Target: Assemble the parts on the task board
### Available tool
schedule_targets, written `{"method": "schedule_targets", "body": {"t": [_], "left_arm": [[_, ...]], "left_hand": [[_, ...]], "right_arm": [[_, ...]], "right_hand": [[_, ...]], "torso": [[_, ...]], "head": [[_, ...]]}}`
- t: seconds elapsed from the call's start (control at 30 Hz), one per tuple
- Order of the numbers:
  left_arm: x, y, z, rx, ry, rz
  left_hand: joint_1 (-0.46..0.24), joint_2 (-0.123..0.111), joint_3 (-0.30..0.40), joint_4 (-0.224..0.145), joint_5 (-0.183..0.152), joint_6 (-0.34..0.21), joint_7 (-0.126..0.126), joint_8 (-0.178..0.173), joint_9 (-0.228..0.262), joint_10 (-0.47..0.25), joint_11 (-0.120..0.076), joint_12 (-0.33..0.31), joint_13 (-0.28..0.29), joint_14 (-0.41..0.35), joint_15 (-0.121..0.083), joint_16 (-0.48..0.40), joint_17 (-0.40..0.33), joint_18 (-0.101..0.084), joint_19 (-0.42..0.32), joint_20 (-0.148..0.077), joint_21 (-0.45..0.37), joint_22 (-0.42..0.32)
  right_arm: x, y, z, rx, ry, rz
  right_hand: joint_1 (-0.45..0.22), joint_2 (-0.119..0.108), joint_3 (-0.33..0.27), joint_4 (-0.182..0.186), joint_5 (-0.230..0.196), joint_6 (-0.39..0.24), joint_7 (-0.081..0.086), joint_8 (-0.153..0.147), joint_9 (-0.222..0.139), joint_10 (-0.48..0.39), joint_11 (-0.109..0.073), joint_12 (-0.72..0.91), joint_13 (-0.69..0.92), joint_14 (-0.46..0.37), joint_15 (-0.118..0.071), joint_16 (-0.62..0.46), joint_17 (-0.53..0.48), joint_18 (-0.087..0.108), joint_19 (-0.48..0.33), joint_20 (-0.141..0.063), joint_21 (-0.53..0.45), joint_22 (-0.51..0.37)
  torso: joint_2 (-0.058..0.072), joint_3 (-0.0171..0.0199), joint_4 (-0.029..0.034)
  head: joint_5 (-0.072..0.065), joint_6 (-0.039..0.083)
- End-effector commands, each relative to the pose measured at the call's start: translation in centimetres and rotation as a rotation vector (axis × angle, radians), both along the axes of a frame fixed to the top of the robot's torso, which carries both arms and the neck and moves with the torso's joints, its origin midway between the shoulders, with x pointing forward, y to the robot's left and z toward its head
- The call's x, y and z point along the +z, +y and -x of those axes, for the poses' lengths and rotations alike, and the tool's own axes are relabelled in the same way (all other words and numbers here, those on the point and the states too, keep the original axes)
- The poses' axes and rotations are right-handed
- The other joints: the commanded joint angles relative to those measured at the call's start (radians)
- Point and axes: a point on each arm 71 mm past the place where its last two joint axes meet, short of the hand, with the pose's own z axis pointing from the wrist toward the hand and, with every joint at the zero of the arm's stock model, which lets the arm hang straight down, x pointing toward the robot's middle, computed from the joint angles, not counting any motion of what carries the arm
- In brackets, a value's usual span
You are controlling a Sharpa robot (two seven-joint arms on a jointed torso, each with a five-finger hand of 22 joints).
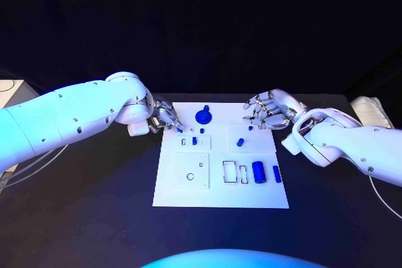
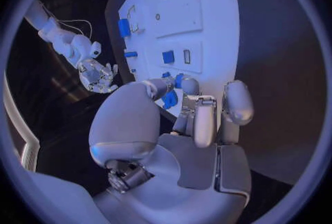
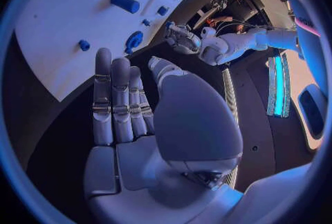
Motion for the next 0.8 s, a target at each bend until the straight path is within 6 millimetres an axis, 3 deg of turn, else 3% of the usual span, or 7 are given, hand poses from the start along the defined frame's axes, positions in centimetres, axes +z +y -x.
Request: {"method": "schedule_targets", "body": {"t": [0.03,0.27,0.5,0.8], "left_arm": [[0.1,0.2,0.1,0.022,-0.092,-0.035],[-0.9,0.0,1.1,0.015,-0.123,-0.047],[-1.7,-0.4,1.6,-0.001,-0.118,-0.055],[-2.0,-1.1,2.2,-0.037,-0.096,-0.062]], "left_hand": [[-0.014,-0.004,0.178,-0.171,0.007,0.026,-0.018,0.004,0.072,0.011,0.0,0.007,0.008,0.066,-0.007,0.006,0.157,-0.006,0.007,-0.002,0.003,0.003],[-0.023,-0.008,0.189,-0.179,0.008,0.031,-0.021,0.007,0.065,0.024,-0.003,0.013,0.017,0.07,-0.01,0.01,0.164,-0.008,0.015,-0.005,0.007,0.011],[-0.027,-0.009,0.194,-0.181,0.008,0.034,-0.022,0.008,0.062,0.028,-0.004,0.015,0.019,0.071,-0.01,0.011,0.167,-0.008,0.017,-0.006,0.009,0.013],[-0.031,-0.01,0.197,-0.182,0.009,0.035,-0.023,0.009,0.06,0.032,-0.004,0.016,0.022,0.072,-0.011,0.011,0.168,-0.008,0.018,-0.006,0.009,0.014]], "right_arm": [[0.0,0.1,0.0,0.011,-0.001,0.0],[0.0,0.2,0.0,0.012,-0.001,-0.001],[-0.1,0.2,0.0,0.013,0.001,-0.001],[-0.1,0.2,0.1,0.014,0.002,-0.001]], "right_hand": [[-0.008,0.0,0.005,0.002,0.002,-0.003,0.001,0.007,-0.001,-0.007,-0.001,0.007,-0.001,0.009,0.0,-0.007,0.002,0.004,0.006,-0.002,-0.003,-0.001],[-0.009,0.0,0.005,0.003,0.003,-0.003,0.001,0.007,-0.001,-0.007,-0.001,0.007,-0.002,0.009,0.0,-0.007,0.002,0.004,0.006,-0.002,-0.004,-0.002],[-0.01,0.0,0.005,0.003,0.006,-0.003,0.001,0.008,-0.001,-0.007,-0.001,0.008,-0.002,0.01,0.0,-0.008,0.003,0.004,0.006,-0.002,-0.005,-0.003],[-0.01,0.0,0.005,0.003,0.006,-0.003,0.001,0.008,-0.001,-0.007,-0.001,0.008,-0.002,0.01,0.0,-0.008,0.003,0.004,0.006,-0.002,-0.005,-0.003]], "torso": [[-0.002,0.0003,0.0016],[-0.004,-0.0019,0.0031],[-0.002,0.0004,0.001],[-0.001,0.0005,0.0004]], "head": [[0.007,-0.003],[0.01,-0.01],[0.013,-0.012],[0.013,-0.017]]}}
